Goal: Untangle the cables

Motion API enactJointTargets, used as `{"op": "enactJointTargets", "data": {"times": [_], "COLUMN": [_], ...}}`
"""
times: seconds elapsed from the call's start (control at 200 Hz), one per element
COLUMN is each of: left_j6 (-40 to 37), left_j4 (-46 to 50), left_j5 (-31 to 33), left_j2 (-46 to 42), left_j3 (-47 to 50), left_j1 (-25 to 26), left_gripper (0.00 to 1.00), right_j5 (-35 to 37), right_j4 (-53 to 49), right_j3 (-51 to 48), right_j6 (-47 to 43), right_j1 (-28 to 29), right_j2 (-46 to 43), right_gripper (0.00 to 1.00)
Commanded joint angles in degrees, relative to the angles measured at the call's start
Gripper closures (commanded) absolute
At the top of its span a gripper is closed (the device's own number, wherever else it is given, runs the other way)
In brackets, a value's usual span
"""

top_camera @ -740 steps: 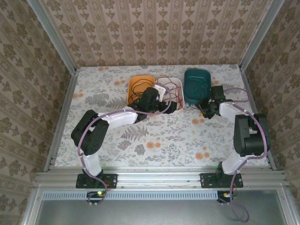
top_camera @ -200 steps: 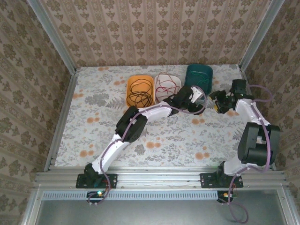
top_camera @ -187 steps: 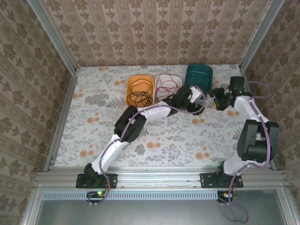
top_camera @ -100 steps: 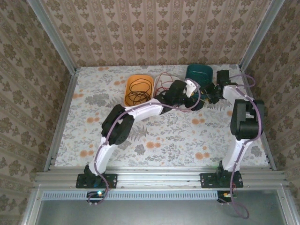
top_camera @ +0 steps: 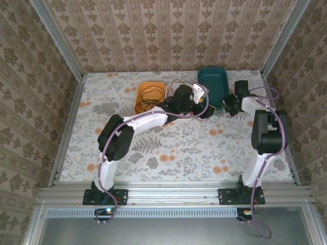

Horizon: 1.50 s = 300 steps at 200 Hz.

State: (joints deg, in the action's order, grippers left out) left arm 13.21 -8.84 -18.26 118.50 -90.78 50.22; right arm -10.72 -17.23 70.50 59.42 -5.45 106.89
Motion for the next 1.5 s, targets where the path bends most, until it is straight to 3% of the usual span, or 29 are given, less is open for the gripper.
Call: {"op": "enactJointTargets", "data": {"times": [0.0,0.27,0.63,1.045,1.345,1.495], "left_j6": [0.8,4.3,6.5,11.0,13.1,17.9], "left_j4": [1.0,-0.1,0.9,-2.4,-13.3,-15.5], "left_j5": [-1.9,-5.2,-3.1,3.1,-1.8,-1.2], "left_j2": [-1.5,0.4,3.3,7.8,9.5,9.8], "left_j3": [0.4,-1.5,-4.5,-7.2,-6.9,-5.3], "left_j1": [0.3,0.2,-0.3,-1.3,-2.3,-3.1], "left_gripper": [0.11,0.17,0.2,0.39,0.38,0.38], "right_j5": [0.0,-4.6,-12.5,-17.8,-20.0,-21.0], "right_j4": [2.0,4.8,7.8,12.3,15.6,17.8], "right_j3": [-2.8,-8.7,-8.5,-9.8,-12.5,-12.9], "right_j6": [4.4,10.8,18.2,24.1,28.2,30.0], "right_j1": [-0.2,-0.6,-1.1,-1.6,-1.7,-2.0], "right_j2": [-6.6,-14.9,-17.6,-19.5,-20.1,-20.1], "right_gripper": [1.0,1.0,1.0,1.0,1.0,1.0]}}
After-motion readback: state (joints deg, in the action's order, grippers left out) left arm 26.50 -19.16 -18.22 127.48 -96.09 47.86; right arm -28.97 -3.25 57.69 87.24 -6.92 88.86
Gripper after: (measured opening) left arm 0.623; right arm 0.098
